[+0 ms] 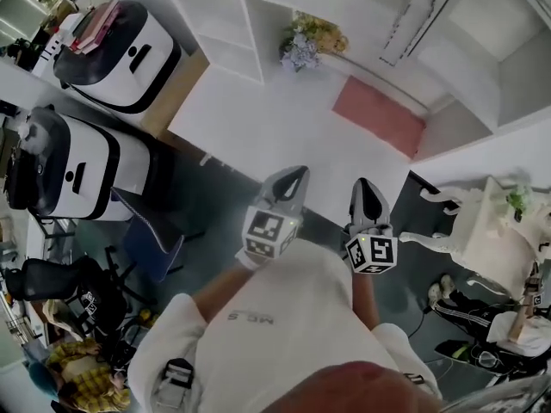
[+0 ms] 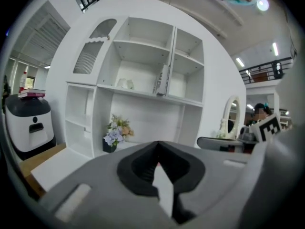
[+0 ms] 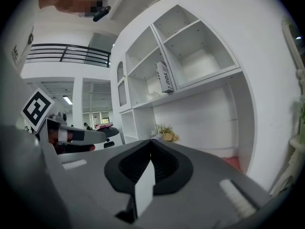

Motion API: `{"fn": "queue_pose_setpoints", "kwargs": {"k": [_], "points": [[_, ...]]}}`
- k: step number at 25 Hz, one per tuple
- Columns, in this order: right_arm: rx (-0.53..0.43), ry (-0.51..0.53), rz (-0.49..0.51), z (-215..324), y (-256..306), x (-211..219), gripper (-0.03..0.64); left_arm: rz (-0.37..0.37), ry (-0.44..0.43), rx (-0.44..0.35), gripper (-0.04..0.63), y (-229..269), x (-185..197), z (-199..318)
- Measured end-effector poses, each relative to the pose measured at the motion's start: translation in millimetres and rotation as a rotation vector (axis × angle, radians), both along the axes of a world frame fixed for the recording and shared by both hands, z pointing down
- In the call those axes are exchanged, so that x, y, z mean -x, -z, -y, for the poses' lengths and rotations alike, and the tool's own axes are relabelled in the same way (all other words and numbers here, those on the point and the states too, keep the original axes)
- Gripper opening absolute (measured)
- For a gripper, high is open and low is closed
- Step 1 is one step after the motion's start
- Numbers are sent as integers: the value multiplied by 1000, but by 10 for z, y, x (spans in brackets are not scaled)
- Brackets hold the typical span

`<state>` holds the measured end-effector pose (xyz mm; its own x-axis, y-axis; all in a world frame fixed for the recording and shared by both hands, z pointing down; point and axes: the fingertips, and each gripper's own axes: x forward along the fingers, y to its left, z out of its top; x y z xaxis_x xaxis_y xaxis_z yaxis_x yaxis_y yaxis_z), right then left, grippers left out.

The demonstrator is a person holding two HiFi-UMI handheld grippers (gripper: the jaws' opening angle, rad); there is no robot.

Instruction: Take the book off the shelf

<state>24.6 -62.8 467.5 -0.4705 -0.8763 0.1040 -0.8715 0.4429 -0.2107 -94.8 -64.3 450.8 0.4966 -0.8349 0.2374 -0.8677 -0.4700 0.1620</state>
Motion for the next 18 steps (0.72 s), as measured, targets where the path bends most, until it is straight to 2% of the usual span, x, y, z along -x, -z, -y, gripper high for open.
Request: {"fn": "queue_pose_setpoints", "kwargs": {"k": [6, 13, 18], "points": [[-39, 5, -30, 328, 115, 153, -11, 10, -18, -10, 0, 23, 71, 362], [-61, 1, -35, 520, 255, -126, -11, 4, 17, -29, 0, 160, -177, 655], [-85, -9, -26, 603, 330, -287, -12, 13, 21, -97, 2, 428, -359, 885]]}}
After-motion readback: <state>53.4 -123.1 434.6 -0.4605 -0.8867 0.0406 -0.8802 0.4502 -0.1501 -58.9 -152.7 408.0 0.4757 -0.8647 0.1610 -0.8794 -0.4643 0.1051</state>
